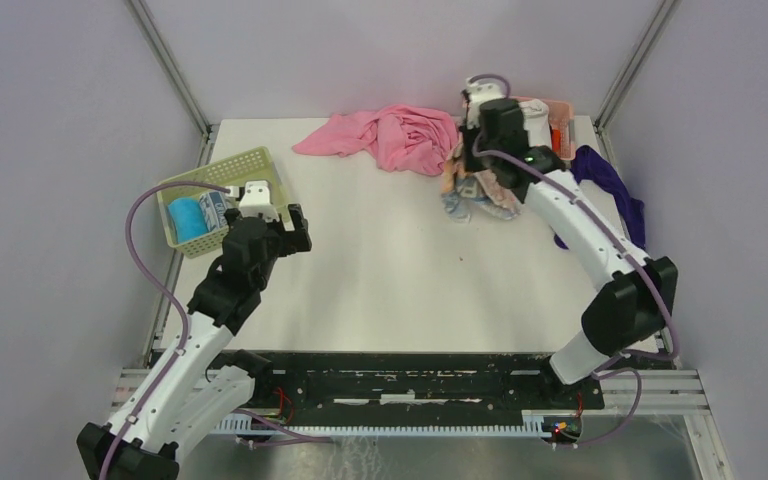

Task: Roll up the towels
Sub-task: Place the towel at the corner of the board, then flatten out the towel at the center of the board.

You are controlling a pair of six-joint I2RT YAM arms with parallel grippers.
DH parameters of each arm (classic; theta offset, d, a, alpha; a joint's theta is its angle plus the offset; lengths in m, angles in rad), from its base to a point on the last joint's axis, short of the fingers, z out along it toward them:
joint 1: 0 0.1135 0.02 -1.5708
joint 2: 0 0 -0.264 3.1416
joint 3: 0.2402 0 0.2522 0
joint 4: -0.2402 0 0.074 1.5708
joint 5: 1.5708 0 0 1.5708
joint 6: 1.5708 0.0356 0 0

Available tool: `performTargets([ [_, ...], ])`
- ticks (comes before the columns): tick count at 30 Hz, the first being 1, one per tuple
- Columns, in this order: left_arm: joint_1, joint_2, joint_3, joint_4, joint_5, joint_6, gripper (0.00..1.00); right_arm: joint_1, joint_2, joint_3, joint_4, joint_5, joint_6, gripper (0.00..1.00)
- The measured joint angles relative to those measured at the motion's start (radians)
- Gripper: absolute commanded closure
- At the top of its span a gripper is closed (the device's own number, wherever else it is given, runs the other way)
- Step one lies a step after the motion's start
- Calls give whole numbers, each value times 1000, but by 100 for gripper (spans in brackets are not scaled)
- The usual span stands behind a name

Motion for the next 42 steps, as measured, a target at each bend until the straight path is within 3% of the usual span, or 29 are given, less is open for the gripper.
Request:
performTargets([
  [4, 0, 12, 0, 0, 30, 0, 1, 219, 97, -25, -22, -47, 53, 61],
  [8, 0, 35, 0, -3, 70, 0, 0, 357, 195, -28, -52, -153, 63, 52],
  [12, 0, 62, 8, -26, 117, -19, 0, 396, 191, -76, -74, -185, 53, 47],
  [18, 0, 173, 48, -35, 198, -125, 6, 228, 145, -160, -74, -169, 81, 47],
  [24, -2, 400, 134, -33, 314, -194, 12, 5, 204, -203, 3, -233, 196, 49],
  [28, -7, 539, 222, -44, 336, -217, 12, -29, 308, -193, 50, -297, 247, 51],
  [35, -11, 578, 188, -60, 304, -315, 12, -37, 473, -142, 100, -393, 298, 56],
  [38, -10, 581, 147, -56, 295, -356, 13, -43, 484, -130, 121, -422, 307, 64],
  [42, -9, 600, 111, -52, 293, -401, 14, -47, 488, -130, 124, -467, 317, 85],
])
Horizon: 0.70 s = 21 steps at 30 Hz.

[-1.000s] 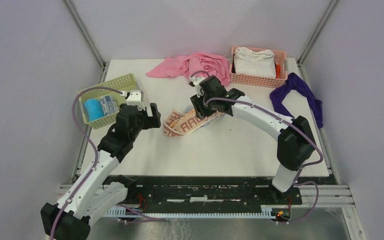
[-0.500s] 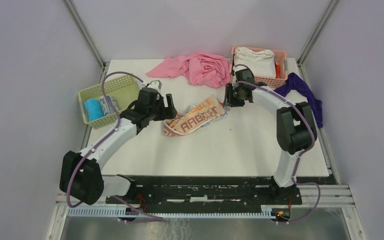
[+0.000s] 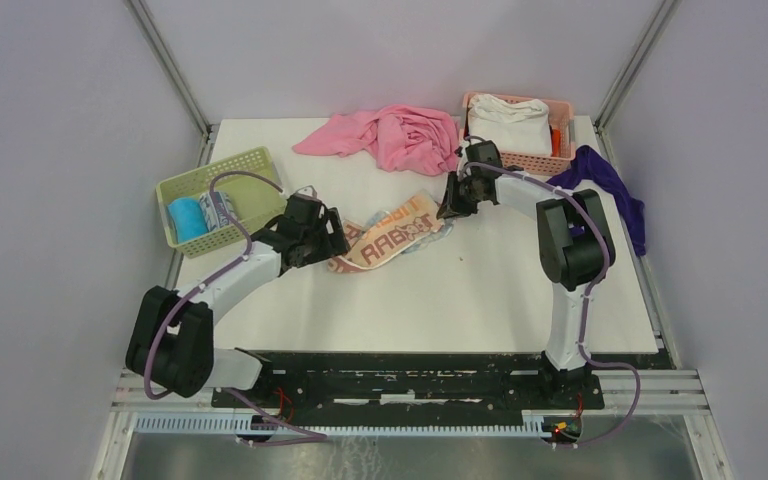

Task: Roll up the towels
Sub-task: Flatten out the towel at the center of the board.

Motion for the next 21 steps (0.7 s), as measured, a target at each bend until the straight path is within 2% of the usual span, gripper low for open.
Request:
performTargets([
  [3, 0, 24, -11, 10, 4, -21, 16, 0, -2, -8, 8, -27, 6, 99],
  [6, 0, 45, -22, 28, 18, -37, 23, 0, -24, -42, 5, -46, 12, 100],
  [9, 0, 64, -33, 47, 35, -55, 36, 1, -74, -69, -10, -63, 13, 99],
  [11, 0, 95, -34, 67, 54, -66, 39, 1, -123, -79, -14, -70, 13, 100],
  [14, 1, 154, -34, 90, 74, -76, 39, 1, -217, -81, -32, -73, 8, 99],
  [18, 6, 179, -19, 95, 79, -80, 28, 5, -349, -81, -73, -30, -12, 100],
  [21, 20, 173, 21, 89, 79, -80, 24, 6, -455, -95, -126, 55, -24, 100],
])
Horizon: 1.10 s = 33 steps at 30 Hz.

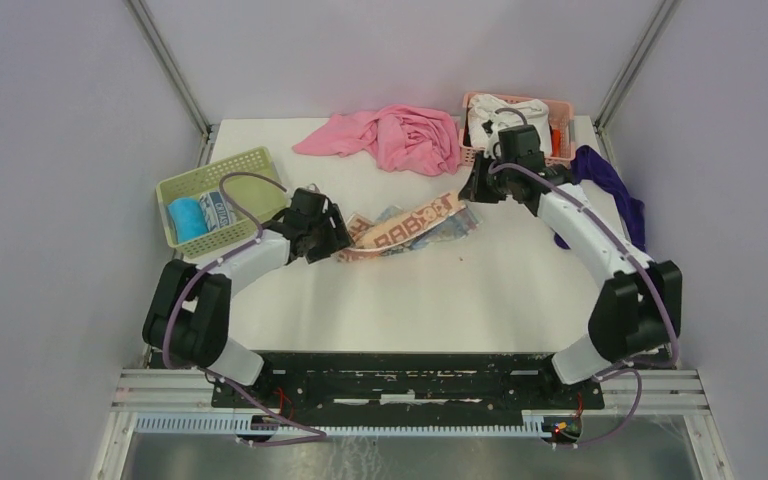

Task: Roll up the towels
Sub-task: Flatten out the towel at the center of the board.

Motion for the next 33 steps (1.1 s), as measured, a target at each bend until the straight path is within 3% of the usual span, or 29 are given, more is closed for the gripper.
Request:
performTargets([
  [7, 55, -6, 150, -53, -13, 17, 26, -4, -304, -158, -148, 108, -23, 100],
  [12, 55, 164, 360, -84, 31, 74, 30, -3, -451, -338, -216, 118, -11, 100],
  [21, -8, 435, 566, -219, 45, 214, 40, -3, -500, -496, -265, 122, 14, 99],
  [33, -90, 566, 699, -313, -61, 333, 50, -3, -513, -511, -264, 123, 14, 99],
])
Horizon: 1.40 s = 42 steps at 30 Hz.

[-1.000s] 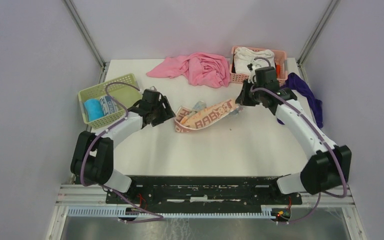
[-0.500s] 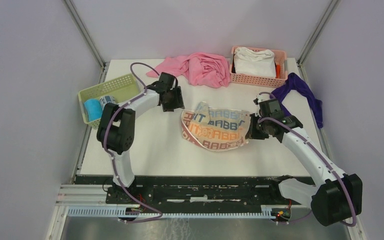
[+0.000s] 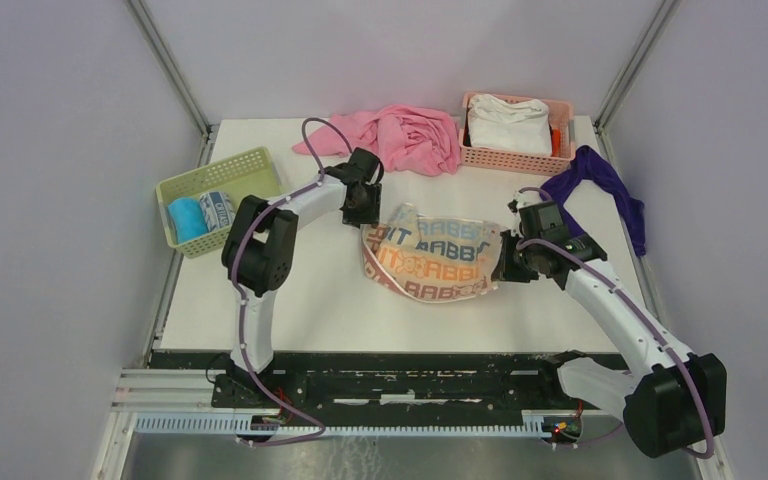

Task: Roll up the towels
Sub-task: Flatten out the towel at the center of the board.

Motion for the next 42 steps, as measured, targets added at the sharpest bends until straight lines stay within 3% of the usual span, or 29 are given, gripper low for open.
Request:
performTargets([
  [6, -5, 16, 19, -11, -29, 26, 62, 0, -17, -2, 0, 0, 0, 100],
  [12, -6, 21, 21, -11, -72, 31, 95, 0, -20, -2, -1, 11, -1, 100],
  [13, -6, 21, 22, -10, -75, 31, 97, 0, -20, -2, -2, 18, -2, 100],
  [21, 24, 14, 23, -5, -73, 22, 97, -1, 18, 47, -31, 114, -15, 100],
  [25, 127, 0, 50, -22, -56, 1, 97, -24, 126, 181, -38, 153, -30, 100],
  [30, 262, -34, 211, -42, -33, -16, 97, -83, 276, 435, -23, 183, -34, 100],
  [35, 309, -242, 227, -10, -15, -56, 97, -93, 285, 562, 24, 224, -38, 100],
  [42, 305, -693, -137, 169, -28, -120, 97, -98, 130, 422, 99, 251, -39, 100],
])
